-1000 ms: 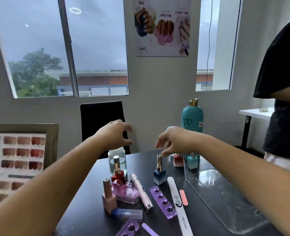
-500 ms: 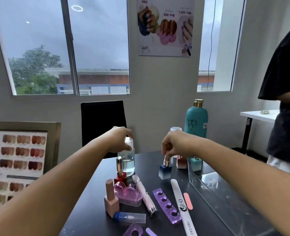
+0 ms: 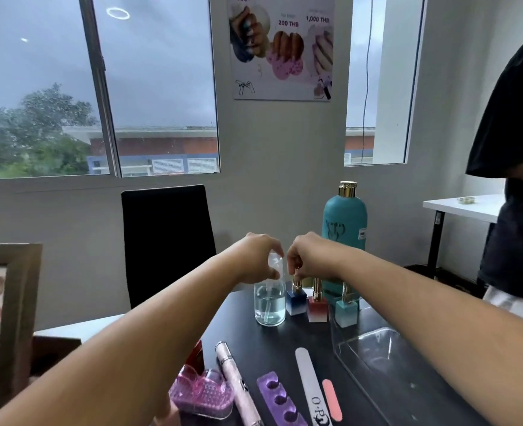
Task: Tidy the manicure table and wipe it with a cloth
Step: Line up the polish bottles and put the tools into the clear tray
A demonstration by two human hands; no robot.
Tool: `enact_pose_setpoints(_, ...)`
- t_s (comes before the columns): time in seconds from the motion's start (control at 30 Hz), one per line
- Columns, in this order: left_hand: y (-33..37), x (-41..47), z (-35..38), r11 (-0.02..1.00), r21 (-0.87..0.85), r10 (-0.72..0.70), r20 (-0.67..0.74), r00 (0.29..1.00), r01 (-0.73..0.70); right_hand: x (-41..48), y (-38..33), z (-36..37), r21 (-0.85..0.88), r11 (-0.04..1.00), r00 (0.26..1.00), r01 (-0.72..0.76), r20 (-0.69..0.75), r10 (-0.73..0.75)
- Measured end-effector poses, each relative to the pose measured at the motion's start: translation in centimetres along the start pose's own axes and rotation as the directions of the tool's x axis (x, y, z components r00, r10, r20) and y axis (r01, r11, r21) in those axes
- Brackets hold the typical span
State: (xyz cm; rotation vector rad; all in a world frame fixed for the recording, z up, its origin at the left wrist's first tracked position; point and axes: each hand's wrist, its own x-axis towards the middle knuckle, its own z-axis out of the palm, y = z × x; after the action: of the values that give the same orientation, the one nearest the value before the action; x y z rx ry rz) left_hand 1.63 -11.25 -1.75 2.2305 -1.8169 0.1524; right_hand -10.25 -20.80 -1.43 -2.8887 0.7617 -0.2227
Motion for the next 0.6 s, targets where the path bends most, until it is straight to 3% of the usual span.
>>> enact_pose_setpoints(0.33, -0.1, -0.6, -0.5, 0.999, 0.041, -0.028, -0.037, 0.999, 0.030, -0.7, 0.0, -0.7, 0.001, 1.000, 0.997, 0.017, -0.079, -0.017)
enact_pose_setpoints(0.6, -1.0, -5.3, -4.8, 0.996, 0.061, -0.065, -0.074, 0.995, 0.069, -4.2, -2.1, -2.2, 0.039, 0.992, 0.985, 0.116, -0.132, -0.110)
